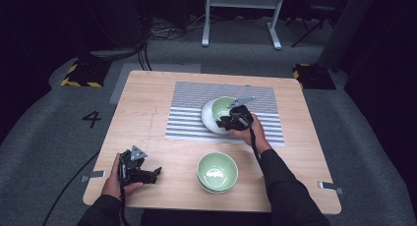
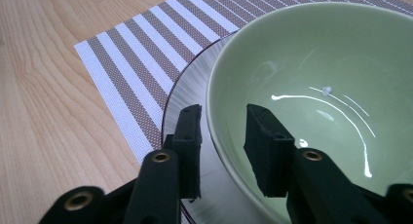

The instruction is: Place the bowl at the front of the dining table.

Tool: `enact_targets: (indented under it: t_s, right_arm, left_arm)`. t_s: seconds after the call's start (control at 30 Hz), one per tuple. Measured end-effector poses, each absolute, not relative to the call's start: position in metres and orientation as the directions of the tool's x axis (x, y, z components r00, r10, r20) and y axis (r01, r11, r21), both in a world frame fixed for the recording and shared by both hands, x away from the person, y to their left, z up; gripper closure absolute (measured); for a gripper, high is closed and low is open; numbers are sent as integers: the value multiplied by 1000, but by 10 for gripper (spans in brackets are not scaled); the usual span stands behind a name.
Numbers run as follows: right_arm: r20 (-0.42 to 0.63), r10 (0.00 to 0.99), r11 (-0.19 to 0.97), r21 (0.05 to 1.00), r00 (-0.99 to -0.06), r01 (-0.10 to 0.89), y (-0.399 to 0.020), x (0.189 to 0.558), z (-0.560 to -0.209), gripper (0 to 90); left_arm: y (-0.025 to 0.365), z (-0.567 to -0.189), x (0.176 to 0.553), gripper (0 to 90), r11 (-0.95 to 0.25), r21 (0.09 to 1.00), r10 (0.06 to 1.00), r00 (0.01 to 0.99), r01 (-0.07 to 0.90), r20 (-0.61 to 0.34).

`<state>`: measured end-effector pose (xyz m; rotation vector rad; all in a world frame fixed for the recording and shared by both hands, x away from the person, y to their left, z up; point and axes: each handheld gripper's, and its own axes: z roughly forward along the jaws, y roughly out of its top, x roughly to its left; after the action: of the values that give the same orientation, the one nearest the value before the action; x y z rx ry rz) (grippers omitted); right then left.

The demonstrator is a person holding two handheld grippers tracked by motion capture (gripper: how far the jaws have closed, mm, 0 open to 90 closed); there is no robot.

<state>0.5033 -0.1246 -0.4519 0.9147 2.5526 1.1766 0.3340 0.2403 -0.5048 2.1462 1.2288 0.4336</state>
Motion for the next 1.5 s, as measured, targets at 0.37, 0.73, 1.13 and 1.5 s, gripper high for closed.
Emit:
enact_targets:
  t_s: [0.37, 0.73, 1.13, 1.5]
  right_arm:
    - [66, 621, 508, 724, -781, 465, -126, 500, -449, 478]
    - [87, 611, 506, 722, -787, 473, -131, 497, -446, 254]
    - [38, 622, 506, 742, -782, 439, -126, 490, -439, 193]
    - [2, 618, 531, 736, -786, 419, -124, 485, -434, 192]
  left_arm:
    - [240, -505, 334, 4, -375, 657, 858, 513, 654, -22]
    - [240, -505, 334, 5, -375, 657, 858, 513, 655, -22]
    - [240, -505, 334, 4, -376, 656, 858, 514, 654, -21]
    - [240, -505, 334, 4, -376, 656, 858, 514, 654, -21]
